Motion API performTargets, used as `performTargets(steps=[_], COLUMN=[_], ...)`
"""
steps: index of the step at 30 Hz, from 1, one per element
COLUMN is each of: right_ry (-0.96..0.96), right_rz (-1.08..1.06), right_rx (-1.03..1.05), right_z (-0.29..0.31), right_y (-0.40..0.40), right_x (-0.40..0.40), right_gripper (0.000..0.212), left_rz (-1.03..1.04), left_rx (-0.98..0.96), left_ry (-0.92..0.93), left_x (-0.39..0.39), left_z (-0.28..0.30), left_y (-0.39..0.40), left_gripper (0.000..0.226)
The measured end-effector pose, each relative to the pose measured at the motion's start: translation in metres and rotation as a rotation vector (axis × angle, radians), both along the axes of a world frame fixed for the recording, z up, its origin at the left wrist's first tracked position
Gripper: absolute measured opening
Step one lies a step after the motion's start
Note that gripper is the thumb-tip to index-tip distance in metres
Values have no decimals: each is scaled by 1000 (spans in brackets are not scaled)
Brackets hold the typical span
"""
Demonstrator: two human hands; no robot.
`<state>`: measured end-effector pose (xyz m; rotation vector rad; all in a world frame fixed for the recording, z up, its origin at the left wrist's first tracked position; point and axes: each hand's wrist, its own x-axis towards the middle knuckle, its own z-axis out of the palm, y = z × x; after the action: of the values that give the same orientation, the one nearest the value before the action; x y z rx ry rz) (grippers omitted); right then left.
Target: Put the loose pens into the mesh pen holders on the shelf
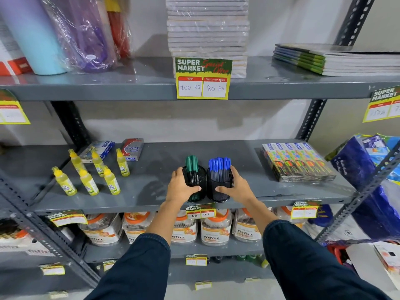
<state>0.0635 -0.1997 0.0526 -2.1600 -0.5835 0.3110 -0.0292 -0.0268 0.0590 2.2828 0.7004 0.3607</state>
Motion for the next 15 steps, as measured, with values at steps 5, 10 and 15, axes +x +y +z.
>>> performTargets(steps=[5, 10, 15], right_ry=[30, 25, 53], right_rz=[16, 21, 20], right_rx=[-14, -18, -27], right_z=[3, 6, 11], right_y=[2, 5, 6], right_x=[0, 0, -7], right_gripper=[97, 97, 109], left_rz=[-15, -49, -54], left_rx=[-8, -8, -34], left_ry=[30, 60, 133], left_x=[-1, -4, -9], left_z=[3, 3, 11], left_y=[-1, 2, 1], left_gripper=[95, 96, 116])
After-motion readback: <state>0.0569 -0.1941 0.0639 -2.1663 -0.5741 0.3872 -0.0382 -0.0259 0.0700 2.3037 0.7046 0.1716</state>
